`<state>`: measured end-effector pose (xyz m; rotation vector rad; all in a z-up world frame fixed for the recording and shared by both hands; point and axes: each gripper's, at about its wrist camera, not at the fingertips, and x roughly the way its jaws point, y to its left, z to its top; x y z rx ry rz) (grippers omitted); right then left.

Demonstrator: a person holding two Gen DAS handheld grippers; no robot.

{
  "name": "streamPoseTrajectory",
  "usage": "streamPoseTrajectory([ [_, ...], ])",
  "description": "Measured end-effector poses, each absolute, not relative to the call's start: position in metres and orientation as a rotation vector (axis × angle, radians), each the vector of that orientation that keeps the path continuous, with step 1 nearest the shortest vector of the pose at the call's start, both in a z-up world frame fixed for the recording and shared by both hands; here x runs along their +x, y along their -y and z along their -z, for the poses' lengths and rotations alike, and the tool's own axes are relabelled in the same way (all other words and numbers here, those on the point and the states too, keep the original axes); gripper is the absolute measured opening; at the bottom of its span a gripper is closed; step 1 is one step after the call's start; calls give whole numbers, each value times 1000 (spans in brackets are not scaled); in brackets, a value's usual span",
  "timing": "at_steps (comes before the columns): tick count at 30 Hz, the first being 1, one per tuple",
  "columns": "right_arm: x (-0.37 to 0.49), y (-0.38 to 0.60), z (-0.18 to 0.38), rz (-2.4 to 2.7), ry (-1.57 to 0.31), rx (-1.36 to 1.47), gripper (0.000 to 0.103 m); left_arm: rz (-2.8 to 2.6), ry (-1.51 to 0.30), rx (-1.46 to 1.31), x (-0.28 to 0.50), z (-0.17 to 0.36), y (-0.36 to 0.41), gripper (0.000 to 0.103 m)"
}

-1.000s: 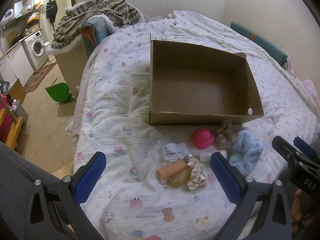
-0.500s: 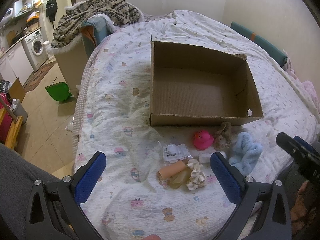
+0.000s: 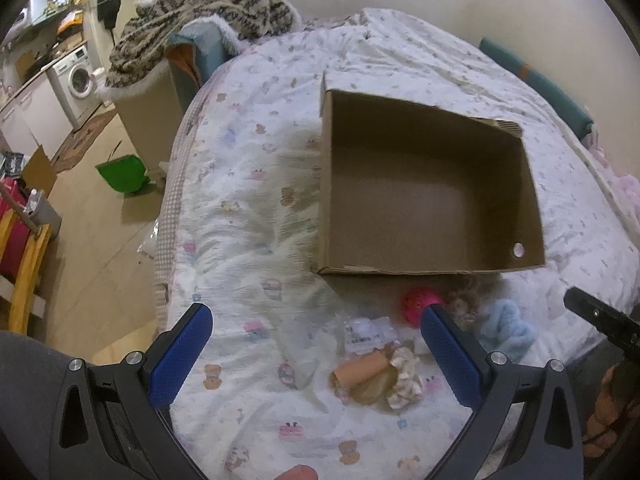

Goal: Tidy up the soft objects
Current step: 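Grasp the light-blue plush toy with the right gripper and lift it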

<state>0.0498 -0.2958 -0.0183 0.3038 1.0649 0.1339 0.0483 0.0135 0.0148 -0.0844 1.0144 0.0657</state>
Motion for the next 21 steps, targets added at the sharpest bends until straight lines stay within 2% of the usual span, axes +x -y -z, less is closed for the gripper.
streamPoseTrajectory([
  [4, 58, 301, 44, -149, -1171, 396, 103, -95, -1040, -107, 54, 1, -21, 103],
  [6, 62, 299, 57, -158, -1222, 424, 95, -102, -1061, -132, 55, 12, -26, 103],
  [14, 73, 274, 104, -175, -1369, 475, 87, -114, -1111, -170, 58, 27, -34, 103],
  [17, 78, 269, 121, -160, -1413, 500, 73, -105, -1126, -182, 59, 30, -33, 103],
  [19, 79, 269, 129, -140, -1432, 513, 50, -101, -1129, -183, 59, 31, -32, 103],
  [21, 81, 274, 132, -134, -1432, 526, 39, -95, -1129, -181, 60, 30, -31, 103],
])
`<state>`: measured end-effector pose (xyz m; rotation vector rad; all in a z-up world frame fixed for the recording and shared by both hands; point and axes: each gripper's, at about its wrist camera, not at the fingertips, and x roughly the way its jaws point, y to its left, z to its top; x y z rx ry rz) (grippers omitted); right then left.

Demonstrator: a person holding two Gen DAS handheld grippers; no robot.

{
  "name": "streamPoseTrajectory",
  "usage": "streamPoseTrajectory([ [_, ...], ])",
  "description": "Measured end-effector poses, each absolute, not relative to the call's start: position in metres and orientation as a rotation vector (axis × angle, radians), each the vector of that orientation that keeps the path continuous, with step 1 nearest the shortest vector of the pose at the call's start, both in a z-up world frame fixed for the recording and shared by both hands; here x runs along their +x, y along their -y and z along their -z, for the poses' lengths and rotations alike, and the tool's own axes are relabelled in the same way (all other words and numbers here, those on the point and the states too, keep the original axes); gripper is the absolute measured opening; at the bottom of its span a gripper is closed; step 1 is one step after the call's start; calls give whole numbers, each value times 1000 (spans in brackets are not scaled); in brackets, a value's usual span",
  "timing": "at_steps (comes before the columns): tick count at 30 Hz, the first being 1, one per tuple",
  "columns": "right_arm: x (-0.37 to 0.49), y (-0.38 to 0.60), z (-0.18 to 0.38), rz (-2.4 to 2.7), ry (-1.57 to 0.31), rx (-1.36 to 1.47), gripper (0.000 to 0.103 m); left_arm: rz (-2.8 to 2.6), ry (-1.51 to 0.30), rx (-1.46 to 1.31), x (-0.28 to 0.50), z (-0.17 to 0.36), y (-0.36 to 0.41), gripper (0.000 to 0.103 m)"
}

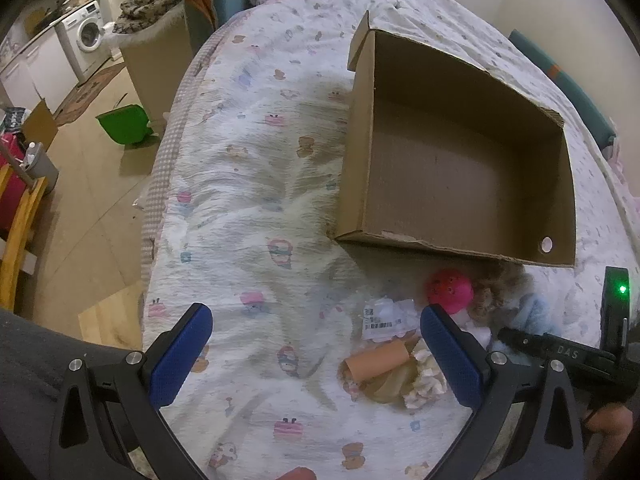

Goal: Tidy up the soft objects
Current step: 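Grasp the light-blue plush toy with the right gripper and lift it, then grasp the clear plastic bag with the left gripper while the right gripper holds the plush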

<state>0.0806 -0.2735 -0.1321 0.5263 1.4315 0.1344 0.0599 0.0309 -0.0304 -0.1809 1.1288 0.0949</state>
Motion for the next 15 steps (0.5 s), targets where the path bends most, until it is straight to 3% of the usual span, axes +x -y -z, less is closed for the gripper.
streamPoseTrajectory([
  [3, 77, 280, 126, -146, -1406, 528, 32, -90, -1129, -179, 60, 30, -30, 103],
  [15, 53, 289, 36, -343, -1155, 443, 32, -126, -1182, -274, 64, 44, -52, 100],
])
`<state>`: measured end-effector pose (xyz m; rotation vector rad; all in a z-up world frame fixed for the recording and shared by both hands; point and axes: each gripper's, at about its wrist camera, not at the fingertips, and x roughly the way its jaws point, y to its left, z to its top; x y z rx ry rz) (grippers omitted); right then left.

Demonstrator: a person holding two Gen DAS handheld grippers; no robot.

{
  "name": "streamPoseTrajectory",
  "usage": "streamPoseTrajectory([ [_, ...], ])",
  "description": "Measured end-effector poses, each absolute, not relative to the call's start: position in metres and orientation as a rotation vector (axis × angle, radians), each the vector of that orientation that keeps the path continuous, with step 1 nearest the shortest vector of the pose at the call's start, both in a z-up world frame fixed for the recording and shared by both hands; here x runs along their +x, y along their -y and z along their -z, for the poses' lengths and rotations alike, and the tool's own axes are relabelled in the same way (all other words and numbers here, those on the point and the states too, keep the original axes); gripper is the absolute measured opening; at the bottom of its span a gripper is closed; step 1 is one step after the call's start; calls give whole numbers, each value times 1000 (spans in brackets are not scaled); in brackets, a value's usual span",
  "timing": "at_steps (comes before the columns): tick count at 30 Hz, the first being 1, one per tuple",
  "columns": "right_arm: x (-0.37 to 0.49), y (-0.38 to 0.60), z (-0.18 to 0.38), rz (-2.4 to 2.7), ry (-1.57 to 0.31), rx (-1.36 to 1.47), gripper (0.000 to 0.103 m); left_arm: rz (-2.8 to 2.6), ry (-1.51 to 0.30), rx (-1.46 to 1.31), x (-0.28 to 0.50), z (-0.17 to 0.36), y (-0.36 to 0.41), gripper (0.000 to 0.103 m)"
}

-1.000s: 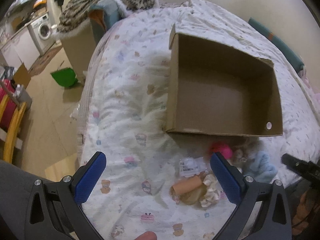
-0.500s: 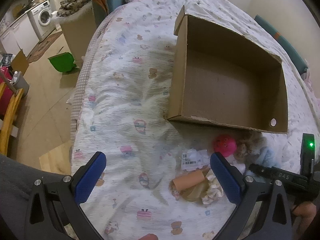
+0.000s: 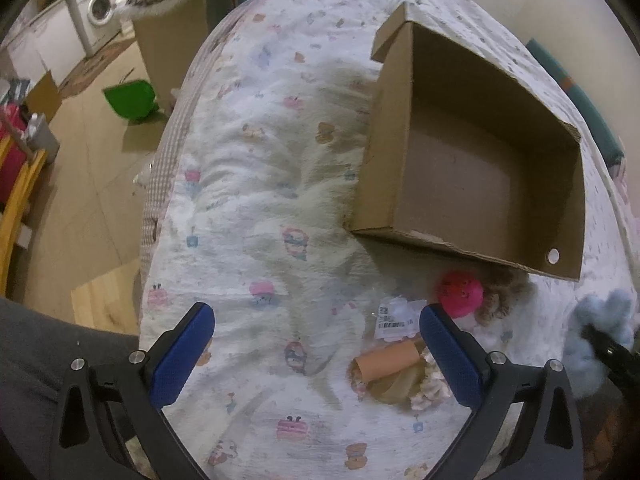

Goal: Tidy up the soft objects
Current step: 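Grasp the clear plastic bag with the left gripper while the right gripper holds the plush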

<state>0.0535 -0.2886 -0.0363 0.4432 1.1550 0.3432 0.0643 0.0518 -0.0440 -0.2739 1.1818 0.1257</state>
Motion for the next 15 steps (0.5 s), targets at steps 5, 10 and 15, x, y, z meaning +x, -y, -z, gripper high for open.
streamPoseTrajectory([
  [5, 50, 296, 45, -338, -1154, 472, 32, -106, -1250, -281, 71, 60, -42, 87],
  [10, 44, 307, 46, -321, -1148, 503, 32, -42, -1312, -234, 85, 78, -5, 73],
  [15, 47, 301, 49, -308, -1167, 500, 32, -32, -1384, -174, 98, 105, 28, 59],
])
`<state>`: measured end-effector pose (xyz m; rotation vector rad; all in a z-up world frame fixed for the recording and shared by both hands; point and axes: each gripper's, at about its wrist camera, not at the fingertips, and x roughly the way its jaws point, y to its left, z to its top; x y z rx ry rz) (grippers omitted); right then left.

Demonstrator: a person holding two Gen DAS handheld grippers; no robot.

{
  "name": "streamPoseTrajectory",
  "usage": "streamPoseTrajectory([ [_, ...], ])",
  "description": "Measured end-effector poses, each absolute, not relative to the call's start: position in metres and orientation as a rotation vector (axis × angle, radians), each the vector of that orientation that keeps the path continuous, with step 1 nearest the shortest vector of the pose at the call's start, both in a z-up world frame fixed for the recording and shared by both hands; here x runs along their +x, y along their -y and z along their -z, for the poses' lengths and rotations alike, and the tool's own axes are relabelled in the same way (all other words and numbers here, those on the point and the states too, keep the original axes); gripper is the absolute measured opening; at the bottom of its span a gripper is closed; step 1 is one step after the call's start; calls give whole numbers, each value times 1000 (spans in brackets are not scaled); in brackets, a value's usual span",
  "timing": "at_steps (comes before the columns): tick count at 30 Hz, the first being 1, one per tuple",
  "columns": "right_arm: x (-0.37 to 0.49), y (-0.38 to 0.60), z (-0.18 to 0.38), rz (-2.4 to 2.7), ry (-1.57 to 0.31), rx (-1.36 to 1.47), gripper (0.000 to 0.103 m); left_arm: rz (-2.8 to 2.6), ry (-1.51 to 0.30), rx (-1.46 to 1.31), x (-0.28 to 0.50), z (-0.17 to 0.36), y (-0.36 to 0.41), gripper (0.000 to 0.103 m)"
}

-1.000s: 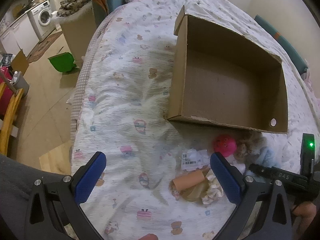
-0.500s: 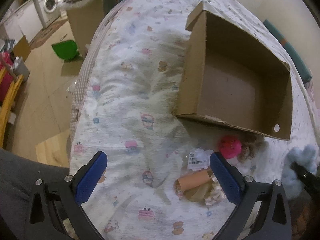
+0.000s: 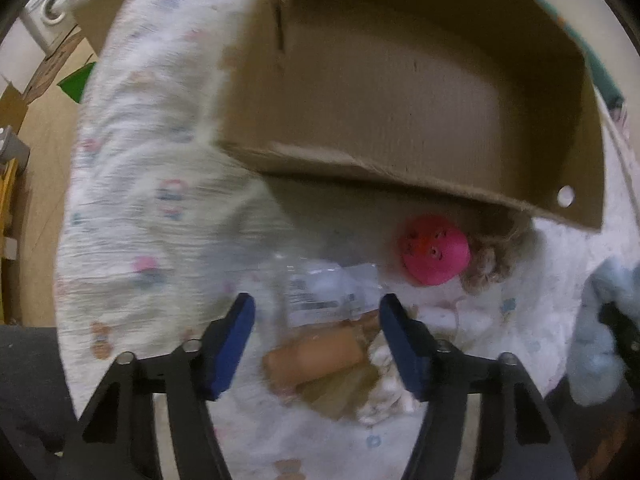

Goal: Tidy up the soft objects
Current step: 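Grasp the clear plastic bag with the left gripper while the right gripper holds the plush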

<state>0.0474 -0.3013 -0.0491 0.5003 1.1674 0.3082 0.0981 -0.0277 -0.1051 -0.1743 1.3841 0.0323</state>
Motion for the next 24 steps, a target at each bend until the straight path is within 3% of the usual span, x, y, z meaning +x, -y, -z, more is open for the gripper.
streamPoseTrajectory([
  [5, 48, 299, 48, -320, -1166, 498, 32, -74, -1409, -137, 106, 127, 33, 56],
  [8, 49, 297, 48, -331, -1168, 497, 32, -70, -1382, -96, 106, 124, 37, 24],
  [9, 50, 297, 48, -333, -1168, 497, 32, -73, -1385, -94, 106, 124, 36, 22],
  [24, 52, 291, 48, -332, -1159, 481, 32, -64, -1237, -299, 85, 78, -25, 21],
])
